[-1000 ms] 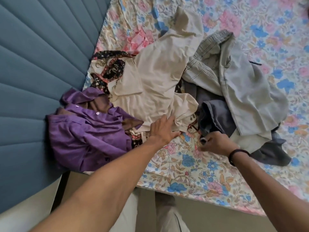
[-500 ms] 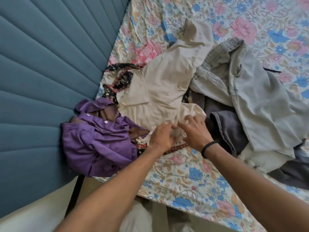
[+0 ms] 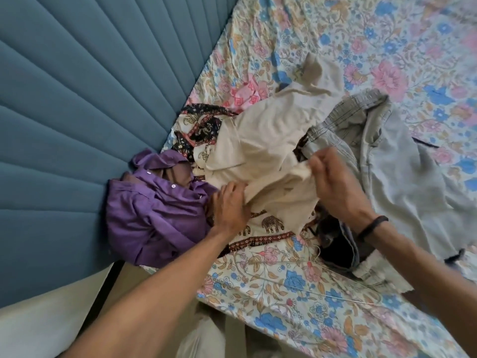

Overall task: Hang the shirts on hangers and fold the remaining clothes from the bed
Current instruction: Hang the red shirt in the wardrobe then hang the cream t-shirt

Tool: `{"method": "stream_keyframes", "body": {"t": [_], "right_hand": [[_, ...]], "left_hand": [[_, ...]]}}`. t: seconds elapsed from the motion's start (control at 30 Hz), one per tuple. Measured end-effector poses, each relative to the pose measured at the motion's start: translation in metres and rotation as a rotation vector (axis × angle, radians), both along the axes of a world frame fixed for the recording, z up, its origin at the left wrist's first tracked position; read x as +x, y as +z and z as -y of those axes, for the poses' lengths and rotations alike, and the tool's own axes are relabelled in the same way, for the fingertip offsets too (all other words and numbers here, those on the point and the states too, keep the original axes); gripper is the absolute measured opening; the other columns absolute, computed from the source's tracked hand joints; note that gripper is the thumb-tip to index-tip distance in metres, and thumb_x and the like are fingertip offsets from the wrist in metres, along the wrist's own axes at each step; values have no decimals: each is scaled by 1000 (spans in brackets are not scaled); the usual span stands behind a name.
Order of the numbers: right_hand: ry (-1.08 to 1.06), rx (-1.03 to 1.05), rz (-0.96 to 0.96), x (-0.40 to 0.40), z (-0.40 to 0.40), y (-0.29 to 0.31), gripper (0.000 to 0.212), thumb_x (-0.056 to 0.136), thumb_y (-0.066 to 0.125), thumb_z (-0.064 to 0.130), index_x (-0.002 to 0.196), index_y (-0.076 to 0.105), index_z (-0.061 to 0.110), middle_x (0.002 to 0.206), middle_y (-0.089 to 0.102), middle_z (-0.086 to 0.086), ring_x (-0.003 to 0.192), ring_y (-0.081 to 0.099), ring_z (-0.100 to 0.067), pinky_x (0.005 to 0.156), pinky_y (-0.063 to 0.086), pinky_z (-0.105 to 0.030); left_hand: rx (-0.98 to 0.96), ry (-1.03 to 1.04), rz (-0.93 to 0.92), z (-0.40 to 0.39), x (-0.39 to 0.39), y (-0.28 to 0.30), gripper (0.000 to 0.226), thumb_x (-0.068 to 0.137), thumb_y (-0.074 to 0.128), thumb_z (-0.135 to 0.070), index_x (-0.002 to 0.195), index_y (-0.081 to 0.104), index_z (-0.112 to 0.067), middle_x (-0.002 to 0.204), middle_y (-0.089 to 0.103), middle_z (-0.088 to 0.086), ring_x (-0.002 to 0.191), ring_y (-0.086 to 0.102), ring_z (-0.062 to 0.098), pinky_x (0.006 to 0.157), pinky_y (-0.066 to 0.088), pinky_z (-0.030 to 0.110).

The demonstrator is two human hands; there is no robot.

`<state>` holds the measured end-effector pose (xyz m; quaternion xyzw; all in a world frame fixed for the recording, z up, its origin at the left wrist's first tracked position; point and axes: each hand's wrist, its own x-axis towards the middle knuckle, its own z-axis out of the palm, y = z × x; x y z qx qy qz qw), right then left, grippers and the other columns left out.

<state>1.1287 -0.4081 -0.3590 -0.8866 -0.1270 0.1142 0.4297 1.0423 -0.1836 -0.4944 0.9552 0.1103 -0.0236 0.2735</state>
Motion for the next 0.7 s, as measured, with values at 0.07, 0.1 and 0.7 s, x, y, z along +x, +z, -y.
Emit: {"method": "stream_keyframes", "body": {"t": [0.07, 0.1, 0.7], "right_hand": [[-67, 27, -10, 19, 7, 24, 23, 108, 52, 36, 104, 52, 13, 78, 61, 1, 57, 47, 1, 49, 38, -14], [-43, 20, -31, 27, 10, 35, 28, 102, 61, 45, 101, 55, 17, 85, 66, 4, 63, 54, 4, 52, 43, -15], [105, -241, 320, 97, 79, 292, 37, 93, 55, -2, 104, 65, 32, 98, 71, -5, 89, 66, -31, 75, 50, -42]], "left_hand": [[-42, 123, 70, -15, 14, 21, 27, 93, 62, -13, 117, 63, -24, 98, 69, -6, 88, 62, 17, 90, 53, 49], [-73, 188, 90, -24, 22, 34, 26, 93, 60, -9, 115, 63, -24, 96, 68, -6, 87, 63, 19, 90, 54, 48], [409, -27, 125, -198, 62, 437, 30, 88, 67, -44, 87, 78, -17, 87, 75, 16, 84, 70, 39, 64, 45, 39]]}}
